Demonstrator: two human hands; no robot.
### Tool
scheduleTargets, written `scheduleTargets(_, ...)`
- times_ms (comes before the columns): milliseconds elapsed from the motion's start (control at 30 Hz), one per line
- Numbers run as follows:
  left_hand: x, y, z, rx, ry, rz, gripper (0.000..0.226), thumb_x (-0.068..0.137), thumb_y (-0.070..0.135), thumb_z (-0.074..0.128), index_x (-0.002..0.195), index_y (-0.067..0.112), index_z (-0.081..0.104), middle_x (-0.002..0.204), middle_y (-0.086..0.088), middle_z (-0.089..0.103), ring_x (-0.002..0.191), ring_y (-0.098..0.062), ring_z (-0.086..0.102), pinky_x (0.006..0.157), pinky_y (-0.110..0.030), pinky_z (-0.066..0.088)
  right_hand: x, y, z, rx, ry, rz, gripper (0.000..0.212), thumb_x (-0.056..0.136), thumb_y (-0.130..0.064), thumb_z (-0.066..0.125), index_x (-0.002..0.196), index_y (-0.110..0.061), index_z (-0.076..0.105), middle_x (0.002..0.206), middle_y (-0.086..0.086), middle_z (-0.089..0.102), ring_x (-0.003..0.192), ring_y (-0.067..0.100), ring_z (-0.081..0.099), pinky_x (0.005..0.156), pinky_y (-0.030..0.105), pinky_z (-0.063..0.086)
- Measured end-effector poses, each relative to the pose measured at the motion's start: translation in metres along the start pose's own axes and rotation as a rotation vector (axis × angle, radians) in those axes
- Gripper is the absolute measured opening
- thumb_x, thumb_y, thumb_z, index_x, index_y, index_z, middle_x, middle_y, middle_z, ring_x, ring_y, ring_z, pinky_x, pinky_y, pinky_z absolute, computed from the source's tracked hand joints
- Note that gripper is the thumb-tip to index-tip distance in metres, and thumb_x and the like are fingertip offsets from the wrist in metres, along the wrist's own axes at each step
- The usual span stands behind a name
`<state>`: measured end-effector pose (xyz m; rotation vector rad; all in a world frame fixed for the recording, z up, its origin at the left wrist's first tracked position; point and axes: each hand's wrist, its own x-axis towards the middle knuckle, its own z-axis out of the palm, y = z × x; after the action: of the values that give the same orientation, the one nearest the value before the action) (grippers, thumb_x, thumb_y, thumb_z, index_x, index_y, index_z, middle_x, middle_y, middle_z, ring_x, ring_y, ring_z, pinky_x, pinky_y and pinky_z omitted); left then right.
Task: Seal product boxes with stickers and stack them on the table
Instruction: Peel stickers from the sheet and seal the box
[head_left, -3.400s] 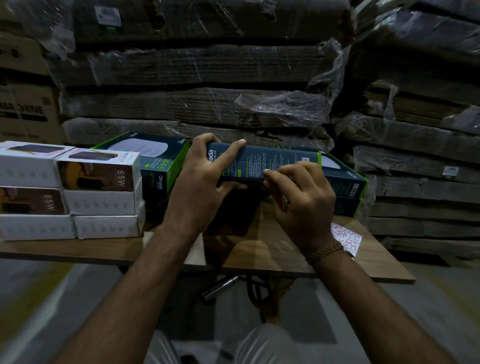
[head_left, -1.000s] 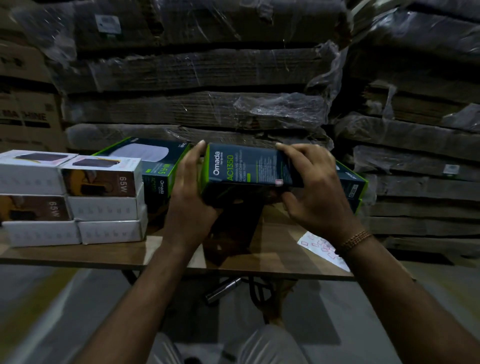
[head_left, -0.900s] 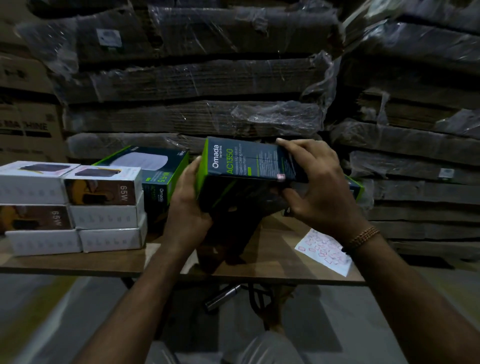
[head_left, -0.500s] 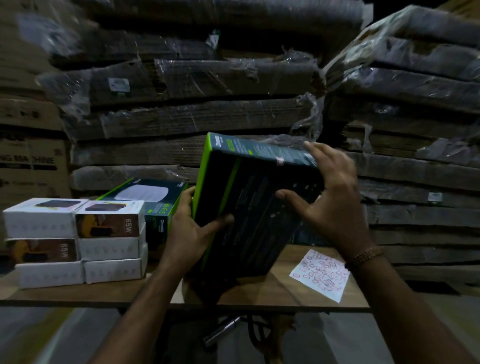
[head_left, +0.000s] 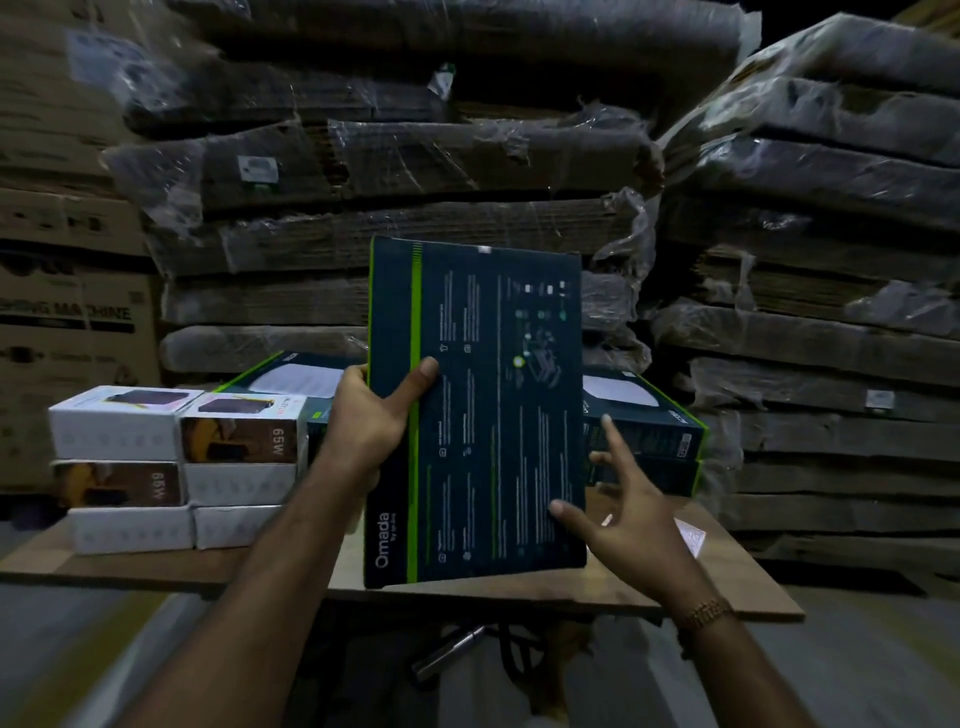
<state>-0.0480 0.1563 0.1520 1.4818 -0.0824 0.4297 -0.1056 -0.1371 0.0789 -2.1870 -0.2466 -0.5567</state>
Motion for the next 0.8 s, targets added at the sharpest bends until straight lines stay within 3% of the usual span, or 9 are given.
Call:
scheduleTargets(100, 0.005, -0.002, 0.000, -0.037, 0.012, -0.055, 0.088, 0.063, 0.069, 0.089, 0.126, 0.011, 0.068, 0.110, -0.007, 0.081, 0.094, -0.022, 0.080, 0.079, -0.040, 0.067, -0.001, 0.002, 0.001, 0.064, -0.069, 0.012, 0.114, 0.072, -0.071, 0.079, 0.162, -0.060, 0.009, 0.152, -0.010, 0.051, 0.129, 0.004, 0.057, 0.107, 0.037, 0.053)
scheduleTargets(167, 0.009, -0.004, 0.001, -0.019, 0.023, -0.132, 0.078, 0.071, 0.065, 0.087, 0.123, 0.011, 0.069, 0.107, -0.008, 0.081, 0.090, -0.024, 0.080, 0.071, -0.036, 0.064, -0.003, 0.001, 0.004, 0.162, -0.104, 0.002, 0.105, 0.079, -0.057, 0.081, 0.163, -0.055, 0.018, 0.149, -0.013, 0.055, 0.123, 0.000, 0.064, 0.100, 0.030, 0.058)
scheduleTargets(267, 0.013, -0.006, 0.003, 0.000, 0.055, -0.188, 0.074, 0.084, 0.058, 0.084, 0.132, 0.008, 0.057, 0.118, -0.009, 0.074, 0.091, -0.023, 0.073, 0.063, -0.030, 0.054, -0.004, 0.002, 0.011, 0.281, -0.084, -0.002, 0.091, 0.088, -0.037, 0.079, 0.164, -0.043, 0.029, 0.148, -0.019, 0.060, 0.129, 0.003, 0.063, 0.106, 0.036, 0.057)
scheduleTargets(400, 0.010, -0.010, -0.001, -0.055, 0.001, -0.177, 0.078, 0.091, 0.030, 0.086, 0.147, 0.019, 0.034, 0.122, -0.008, 0.061, 0.097, -0.021, 0.068, 0.071, -0.034, 0.055, -0.007, -0.002, 0.017, 0.405, -0.033, 0.042, 0.082, 0.092, -0.030, 0.076, 0.162, -0.041, 0.035, 0.145, -0.021, 0.063, 0.131, 0.007, 0.063, 0.111, 0.042, 0.054)
scheduleTargets(533, -0.003, -0.018, -0.004, -0.028, -0.164, -0.070, 0.069, 0.091, 0.000, 0.081, 0.149, 0.015, 0.047, 0.132, -0.008, 0.069, 0.105, -0.025, 0.075, 0.076, -0.033, 0.064, 0.000, -0.007, 0.022, 0.551, 0.101, 0.101, 0.069, 0.098, -0.015, 0.071, 0.155, -0.043, 0.043, 0.149, -0.012, 0.062, 0.133, 0.015, 0.063, 0.115, 0.045, 0.050)
scheduleTargets(600, -0.008, -0.022, -0.005, -0.085, -0.225, -0.029, 0.067, 0.094, -0.005, 0.073, 0.153, 0.015, 0.048, 0.134, -0.007, 0.073, 0.111, -0.027, 0.076, 0.080, -0.034, 0.066, 0.007, -0.012, 0.023, 0.693, 0.154, 0.197, 0.064, 0.099, -0.007, 0.069, 0.149, -0.042, 0.048, 0.143, -0.006, 0.067, 0.128, 0.023, 0.067, 0.109, 0.046, 0.054)
scheduleTargets(700, -0.015, -0.023, -0.003, -0.182, -0.222, 0.003, 0.062, 0.100, 0.007, 0.070, 0.157, 0.010, 0.049, 0.137, -0.006, 0.072, 0.120, -0.029, 0.073, 0.093, -0.041, 0.063, 0.016, -0.021, 0.017, 0.881, 0.203, 0.374, 0.062, 0.100, -0.004, 0.066, 0.152, -0.035, 0.051, 0.127, -0.003, 0.075, 0.102, 0.021, 0.077, 0.080, 0.039, 0.064)
scheduleTargets(800, -0.037, -0.019, 0.000, -0.218, -0.197, 0.059, 0.072, 0.092, 0.046, 0.077, 0.153, 0.014, 0.057, 0.146, -0.003, 0.067, 0.137, -0.024, 0.062, 0.119, -0.048, 0.046, 0.024, -0.027, 0.009, 0.918, 0.175, 0.476, 0.059, 0.101, -0.009, 0.064, 0.155, -0.032, 0.052, 0.123, -0.003, 0.075, 0.096, 0.024, 0.077, 0.064, 0.038, 0.063)
